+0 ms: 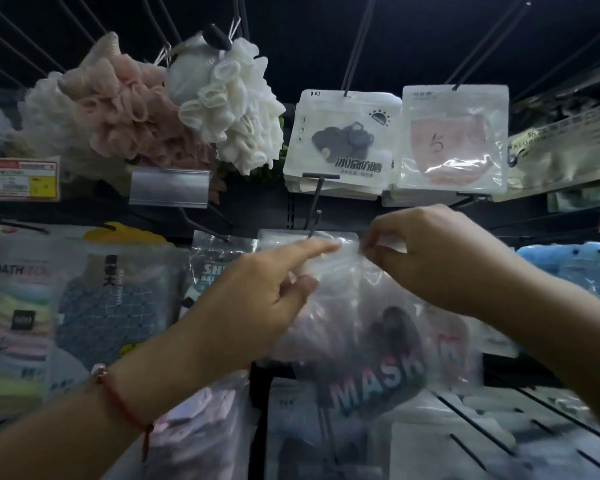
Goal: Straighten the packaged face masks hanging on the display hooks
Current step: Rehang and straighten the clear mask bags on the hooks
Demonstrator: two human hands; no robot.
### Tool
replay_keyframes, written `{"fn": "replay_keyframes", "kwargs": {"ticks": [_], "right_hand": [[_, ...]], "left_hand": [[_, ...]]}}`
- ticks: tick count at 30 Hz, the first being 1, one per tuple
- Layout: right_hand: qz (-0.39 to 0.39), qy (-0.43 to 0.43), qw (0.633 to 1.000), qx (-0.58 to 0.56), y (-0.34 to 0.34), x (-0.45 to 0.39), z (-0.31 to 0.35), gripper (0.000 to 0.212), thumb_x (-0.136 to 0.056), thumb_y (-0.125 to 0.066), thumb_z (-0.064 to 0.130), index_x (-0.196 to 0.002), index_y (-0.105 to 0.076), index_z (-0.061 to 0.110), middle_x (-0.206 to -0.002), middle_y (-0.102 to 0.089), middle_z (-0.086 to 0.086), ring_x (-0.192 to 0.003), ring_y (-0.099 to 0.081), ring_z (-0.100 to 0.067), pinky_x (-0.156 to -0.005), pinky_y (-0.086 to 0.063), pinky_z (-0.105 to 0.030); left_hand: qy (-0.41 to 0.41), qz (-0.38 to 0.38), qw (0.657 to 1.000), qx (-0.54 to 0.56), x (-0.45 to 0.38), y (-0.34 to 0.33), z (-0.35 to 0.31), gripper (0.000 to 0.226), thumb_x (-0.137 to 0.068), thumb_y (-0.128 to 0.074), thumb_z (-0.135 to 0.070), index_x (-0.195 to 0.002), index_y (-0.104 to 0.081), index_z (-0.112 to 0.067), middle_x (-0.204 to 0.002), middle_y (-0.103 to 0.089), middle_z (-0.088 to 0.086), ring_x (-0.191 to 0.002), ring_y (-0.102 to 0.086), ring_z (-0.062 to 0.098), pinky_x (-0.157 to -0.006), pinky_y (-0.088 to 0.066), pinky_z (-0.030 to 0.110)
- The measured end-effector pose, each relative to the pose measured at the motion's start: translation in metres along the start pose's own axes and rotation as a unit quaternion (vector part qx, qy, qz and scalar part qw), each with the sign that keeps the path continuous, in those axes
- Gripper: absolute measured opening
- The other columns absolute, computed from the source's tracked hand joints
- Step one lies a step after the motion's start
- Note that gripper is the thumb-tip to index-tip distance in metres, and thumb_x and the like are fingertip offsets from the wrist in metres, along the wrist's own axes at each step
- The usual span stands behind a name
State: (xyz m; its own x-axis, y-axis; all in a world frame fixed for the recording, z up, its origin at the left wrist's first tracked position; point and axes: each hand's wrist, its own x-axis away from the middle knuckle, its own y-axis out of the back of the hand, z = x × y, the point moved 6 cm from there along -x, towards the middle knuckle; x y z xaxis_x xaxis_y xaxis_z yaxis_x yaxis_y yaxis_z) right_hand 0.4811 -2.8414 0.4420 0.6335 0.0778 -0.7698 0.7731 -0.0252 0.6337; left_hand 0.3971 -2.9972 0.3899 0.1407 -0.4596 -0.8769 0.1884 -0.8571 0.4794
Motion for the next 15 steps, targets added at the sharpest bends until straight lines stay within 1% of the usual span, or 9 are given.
{"fn": "replay_keyframes", "kwargs": {"ticks": [2,4,6,8,9,11,12,13,15], "right_hand": [[-0.021,0.001,1.0,-0.005,0.003,0.002,-0.001,0.013,-0.094,-0.055,0.036,-0.098,-0.067,0.04,-0.097,-0.069,0.019,-0.086,-0.061,-0.009,-0.073,-0.047,-0.028],[-0.041,0.007,0.999,0.007,0.003,0.006,-0.001,0.015,-0.094,-0.054,0.036,-0.103,-0.065,0.036,-0.104,-0.068,0.017,-0.094,-0.061,-0.011,-0.079,-0.049,-0.031],[-0.054,0.011,0.998,0.017,0.002,0.01,-0.001,0.02,-0.093,-0.054,0.037,-0.111,-0.062,0.034,-0.114,-0.064,0.015,-0.104,-0.059,-0.013,-0.085,-0.046,-0.031],[-0.059,0.019,0.998,0.024,0.0,0.016,0.0,0.034,-0.093,-0.055,0.039,-0.126,-0.054,0.033,-0.128,-0.057,0.013,-0.114,-0.054,-0.013,-0.09,-0.04,-0.026],[-0.061,0.026,0.997,0.029,-0.002,0.019,0.001,0.044,-0.093,-0.055,0.04,-0.135,-0.048,0.031,-0.137,-0.052,0.012,-0.122,-0.049,-0.012,-0.095,-0.035,-0.022],[-0.063,0.048,0.996,0.042,-0.006,0.025,0.004,0.06,-0.093,-0.056,0.039,-0.148,-0.035,0.028,-0.154,-0.035,0.009,-0.14,-0.033,-0.011,-0.108,-0.016,-0.019],[-0.055,0.062,0.995,0.052,-0.01,0.028,0.006,0.065,-0.094,-0.055,0.039,-0.152,-0.028,0.028,-0.159,-0.026,0.008,-0.145,-0.023,-0.011,-0.11,-0.007,-0.019],[-0.041,0.074,0.995,0.061,-0.015,0.029,0.008,0.068,-0.095,-0.052,0.041,-0.154,-0.02,0.03,-0.162,-0.016,0.009,-0.148,-0.013,-0.011,-0.11,0.001,-0.019],[-0.005,0.09,0.994,0.069,-0.029,0.031,0.008,0.07,-0.098,-0.044,0.046,-0.155,-0.006,0.034,-0.163,0.001,0.01,-0.149,0.003,-0.009,-0.108,0.013,-0.018]], "left_hand": [[-0.015,-0.033,0.999,-0.003,-0.005,0.007,-0.002,0.045,-0.098,-0.061,-0.02,-0.137,-0.055,-0.042,-0.088,-0.061,-0.027,-0.065,-0.058,0.006,-0.063,-0.041,0.008],[-0.027,-0.042,0.999,-0.007,-0.009,0.011,-0.001,0.045,-0.098,-0.06,-0.016,-0.138,-0.056,-0.036,-0.089,-0.061,-0.016,-0.075,-0.059,0.009,-0.07,-0.045,0.014],[-0.038,-0.042,0.998,-0.015,-0.011,0.013,0.001,0.042,-0.101,-0.055,-0.014,-0.139,-0.057,-0.031,-0.086,-0.06,-0.008,-0.08,-0.06,0.013,-0.073,-0.049,0.022],[-0.042,-0.042,0.998,-0.025,-0.012,0.014,0.003,0.042,-0.101,-0.049,-0.016,-0.14,-0.056,-0.032,-0.086,-0.062,-0.009,-0.082,-0.061,0.013,-0.074,-0.05,0.024],[-0.037,-0.043,0.998,-0.024,-0.013,0.015,0.005,0.043,-0.101,-0.047,-0.016,-0.14,-0.056,-0.033,-0.085,-0.062,-0.011,-0.081,-0.062,0.011,-0.073,-0.05,0.023],[-0.023,-0.049,0.998,-0.016,-0.016,0.016,0.01,0.042,-0.103,-0.048,-0.016,-0.138,-0.056,-0.037,-0.084,-0.064,-0.011,-0.073,-0.061,0.01,-0.067,-0.051,0.023],[-0.017,-0.054,0.998,-0.012,-0.018,0.017,0.012,0.042,-0.102,-0.049,-0.015,-0.136,-0.057,-0.038,-0.085,-0.065,-0.012,-0.072,-0.062,0.01,-0.067,-0.051,0.025],[-0.014,-0.059,0.998,-0.011,-0.02,0.019,0.014,0.042,-0.101,-0.05,-0.013,-0.135,-0.058,-0.038,-0.087,-0.065,-0.012,-0.075,-0.063,0.01,-0.07,-0.052,0.027],[-0.017,-0.064,0.998,-0.013,-0.023,0.021,0.016,0.044,-0.1,-0.051,-0.007,-0.132,-0.061,-0.036,-0.091,-0.064,-0.013,-0.086,-0.063,0.008,-0.077,-0.052,0.023]]}}
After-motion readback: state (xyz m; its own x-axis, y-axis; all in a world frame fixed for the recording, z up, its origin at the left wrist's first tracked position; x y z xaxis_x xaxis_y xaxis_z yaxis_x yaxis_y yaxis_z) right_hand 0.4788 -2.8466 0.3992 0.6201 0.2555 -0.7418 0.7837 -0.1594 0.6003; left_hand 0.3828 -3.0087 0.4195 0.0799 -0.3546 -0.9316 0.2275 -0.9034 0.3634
